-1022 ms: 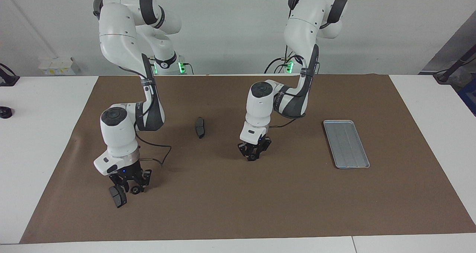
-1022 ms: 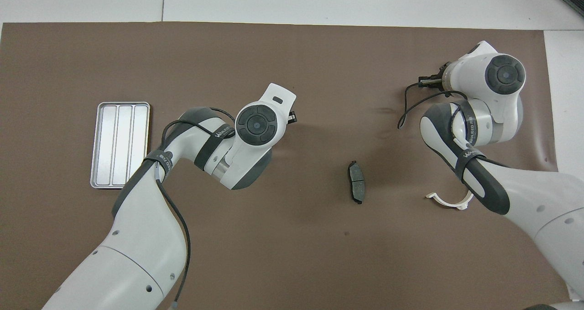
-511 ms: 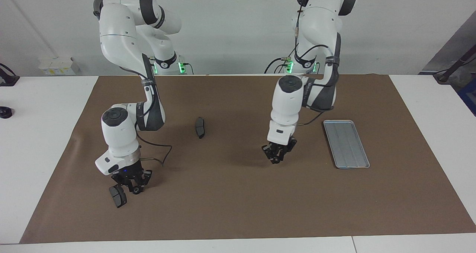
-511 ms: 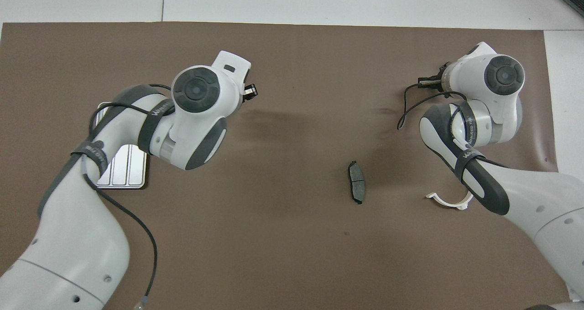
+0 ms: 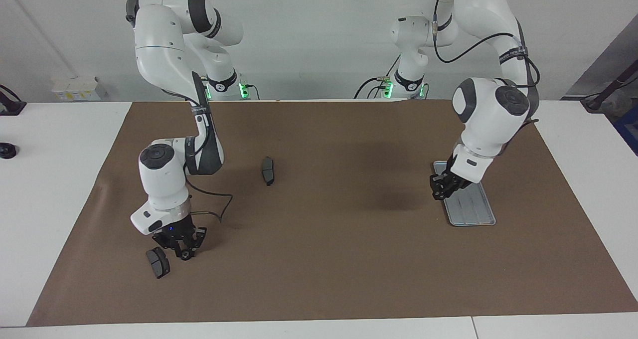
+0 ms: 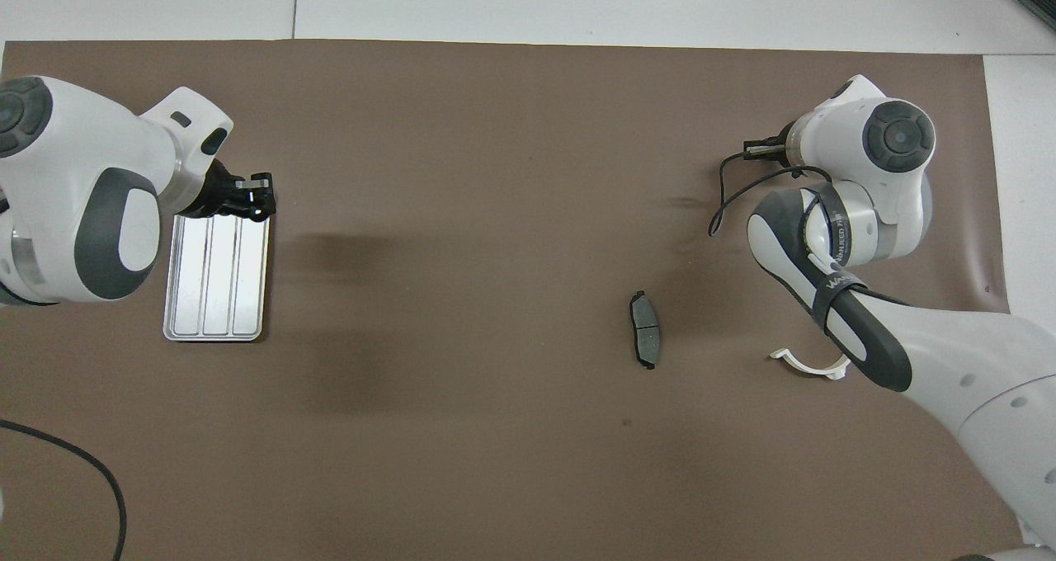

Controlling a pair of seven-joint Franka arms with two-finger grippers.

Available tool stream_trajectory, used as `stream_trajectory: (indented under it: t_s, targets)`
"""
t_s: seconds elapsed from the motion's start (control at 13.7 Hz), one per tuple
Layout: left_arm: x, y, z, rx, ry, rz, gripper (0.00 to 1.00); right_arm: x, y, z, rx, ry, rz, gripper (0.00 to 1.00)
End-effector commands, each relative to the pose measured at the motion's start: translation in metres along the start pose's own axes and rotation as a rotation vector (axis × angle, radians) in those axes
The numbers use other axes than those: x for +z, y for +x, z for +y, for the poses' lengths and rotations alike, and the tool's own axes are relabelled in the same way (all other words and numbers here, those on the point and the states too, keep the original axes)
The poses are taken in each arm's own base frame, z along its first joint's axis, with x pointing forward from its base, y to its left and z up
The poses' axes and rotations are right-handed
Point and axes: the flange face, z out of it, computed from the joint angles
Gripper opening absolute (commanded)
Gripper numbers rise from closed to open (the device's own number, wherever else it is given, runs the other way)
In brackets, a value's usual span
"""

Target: Pick bearing gear from pile to tray

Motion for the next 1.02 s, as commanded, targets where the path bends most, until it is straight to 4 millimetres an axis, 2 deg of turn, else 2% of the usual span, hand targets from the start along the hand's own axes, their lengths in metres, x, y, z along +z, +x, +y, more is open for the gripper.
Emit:
stream_trajectory:
  t_s: [0.0,0.15,0.29,0.37,0.44,0.51,0.58,0.66,0.8,0.95]
  targets:
    - [0.024,-0.046,-0.053,0.066,-0.007,0.015,0.0,-0.026,0.014,-0.041,-0.026,0.061,0.035,0.05]
    - [0.035,-0.062,-0.063,0.073,-0.002,0.001,0.0,-0.043,0.021,-0.083,-0.051,0.093,0.064,0.05]
    - [0.046,-0.079,-0.065,0.07,0.002,-0.006,0.0,-0.062,0.025,-0.137,-0.069,0.124,0.095,0.05]
    - [0.05,-0.085,-0.067,0.065,0.005,-0.002,0.05,-0.068,0.022,-0.163,-0.075,0.139,0.1,0.05]
    - [0.051,-0.086,-0.064,0.065,0.006,0.001,0.14,-0.077,0.018,-0.195,-0.088,0.158,0.11,0.05]
    - [0.051,-0.086,-0.062,0.071,0.005,-0.001,0.44,-0.088,0.016,-0.223,-0.107,0.171,0.126,0.05]
    - [0.054,-0.09,-0.062,0.081,0.007,-0.009,0.99,-0.098,0.015,-0.246,-0.132,0.187,0.141,0.05]
    - [0.052,-0.088,-0.061,0.081,0.006,-0.007,1.0,-0.107,0.009,-0.275,-0.169,0.203,0.152,0.06]
    - [0.029,-0.069,-0.056,0.09,0.003,0.032,1.0,-0.12,-0.004,-0.317,-0.219,0.229,0.169,0.09]
    - [-0.006,-0.045,-0.045,0.103,-0.005,0.063,1.0,-0.129,-0.02,-0.353,-0.272,0.244,0.181,0.1]
